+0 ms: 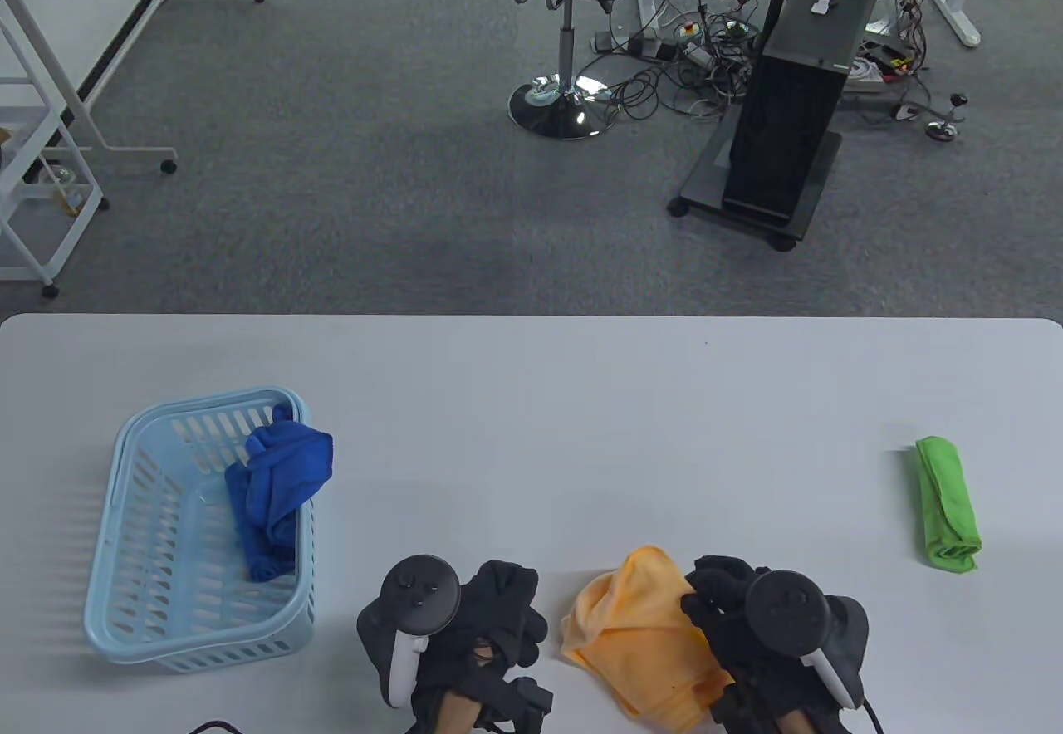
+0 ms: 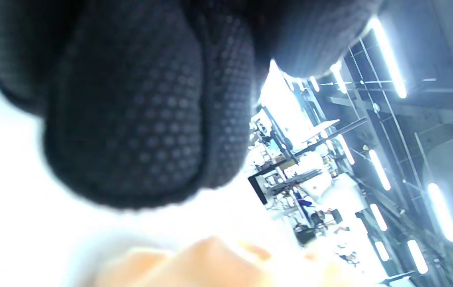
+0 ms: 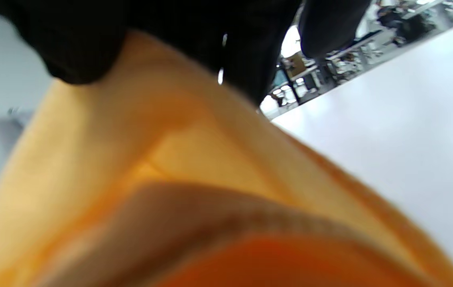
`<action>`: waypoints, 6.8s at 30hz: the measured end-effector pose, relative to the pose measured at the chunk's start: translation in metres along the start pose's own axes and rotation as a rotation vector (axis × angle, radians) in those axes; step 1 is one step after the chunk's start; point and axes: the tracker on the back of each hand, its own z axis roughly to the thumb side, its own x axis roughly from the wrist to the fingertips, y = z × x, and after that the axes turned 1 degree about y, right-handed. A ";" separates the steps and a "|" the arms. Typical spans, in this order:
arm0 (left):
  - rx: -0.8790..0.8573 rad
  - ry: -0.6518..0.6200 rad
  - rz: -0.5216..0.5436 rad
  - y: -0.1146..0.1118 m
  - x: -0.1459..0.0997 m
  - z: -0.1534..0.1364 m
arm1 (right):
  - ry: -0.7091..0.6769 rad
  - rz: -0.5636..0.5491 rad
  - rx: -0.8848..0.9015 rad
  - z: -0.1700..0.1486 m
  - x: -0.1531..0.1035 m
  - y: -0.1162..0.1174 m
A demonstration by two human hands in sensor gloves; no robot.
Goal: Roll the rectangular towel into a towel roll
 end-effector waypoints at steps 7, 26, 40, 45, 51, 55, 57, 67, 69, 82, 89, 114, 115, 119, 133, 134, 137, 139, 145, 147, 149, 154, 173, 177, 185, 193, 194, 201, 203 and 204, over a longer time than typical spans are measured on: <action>0.096 -0.238 -0.158 -0.022 -0.002 0.015 | -0.002 0.108 0.337 0.000 0.001 -0.004; 0.142 -0.372 0.119 -0.005 -0.021 0.037 | -0.068 0.316 -0.201 0.004 -0.002 0.027; -0.421 -0.418 -0.120 -0.003 -0.013 0.032 | -0.124 0.521 -0.199 0.028 -0.018 0.070; -0.414 -0.419 -0.106 0.006 -0.013 0.031 | -0.075 0.213 -0.189 0.023 -0.007 0.045; -0.167 -0.315 0.151 0.027 -0.017 0.024 | -0.050 -0.197 -0.060 0.017 -0.010 -0.015; 0.073 -0.233 0.211 0.021 -0.015 0.021 | -0.138 -0.386 0.058 0.035 -0.024 -0.060; 0.147 -0.212 0.237 0.019 -0.015 0.023 | -0.181 -0.375 -0.019 0.044 -0.026 -0.066; 0.092 -0.163 0.497 0.066 -0.028 0.012 | -0.011 0.002 -0.115 -0.009 -0.003 -0.032; 0.092 -0.162 0.485 0.065 -0.028 0.011 | 0.026 0.081 -0.289 -0.021 0.003 -0.021; 0.131 -0.171 0.433 0.062 -0.027 0.011 | 0.083 0.208 -0.531 -0.036 0.010 0.023; 0.144 -0.177 0.434 0.076 -0.031 0.024 | 0.171 0.046 -0.430 -0.027 0.014 -0.027; 0.807 0.184 0.480 0.195 0.014 0.097 | 0.210 0.020 -0.793 -0.059 0.029 -0.084; 0.804 0.209 0.480 0.198 0.014 0.093 | 0.200 0.004 -0.748 -0.057 0.029 -0.084; 0.798 0.171 0.482 0.195 0.015 0.093 | 0.187 0.042 -0.622 -0.046 0.033 -0.076; 0.868 0.057 0.435 0.162 0.017 0.116 | 0.223 0.330 -0.188 -0.059 0.034 -0.073; 0.876 0.053 0.430 0.159 0.017 0.116 | 0.231 0.351 -0.197 -0.063 0.033 -0.070; 0.906 0.050 0.411 0.153 0.018 0.118 | 0.270 0.423 -0.239 -0.073 0.031 -0.060; 0.929 0.061 0.400 0.151 0.020 0.120 | 0.300 0.473 -0.335 -0.076 0.031 -0.054; 0.895 0.134 0.354 0.161 0.028 0.121 | 0.346 0.531 -0.448 -0.080 0.033 -0.046; 0.888 0.136 0.367 0.165 0.029 0.119 | 0.354 0.539 -0.476 -0.083 0.034 -0.046; 0.881 0.142 0.366 0.166 0.028 0.118 | 0.380 0.577 -0.469 -0.087 0.033 -0.044; 0.894 0.138 0.353 0.164 0.028 0.112 | 0.418 0.556 -0.482 -0.099 0.032 -0.029; 0.731 0.092 0.291 0.158 0.050 0.157 | 0.344 0.135 -0.703 -0.001 0.082 -0.097; 0.699 0.052 0.302 0.158 0.063 0.161 | 0.332 0.103 -0.827 0.017 0.100 -0.098; 0.771 0.135 0.309 0.166 0.092 0.163 | 0.325 -0.009 -1.046 0.026 0.138 -0.104; 0.738 0.231 0.375 0.212 0.106 0.141 | 0.396 -0.176 -1.255 -0.001 0.155 -0.142; 0.653 0.223 0.395 0.220 0.105 0.138 | 0.414 -0.191 -1.249 -0.006 0.155 -0.146; 0.647 0.264 0.508 0.257 0.093 0.126 | 0.406 -0.274 -1.134 -0.021 0.136 -0.162; 0.658 0.234 0.504 0.248 0.089 0.126 | 0.433 -0.222 -0.923 -0.018 0.133 -0.161; 0.661 0.225 0.481 0.241 0.087 0.127 | 0.452 -0.197 -0.803 -0.015 0.131 -0.160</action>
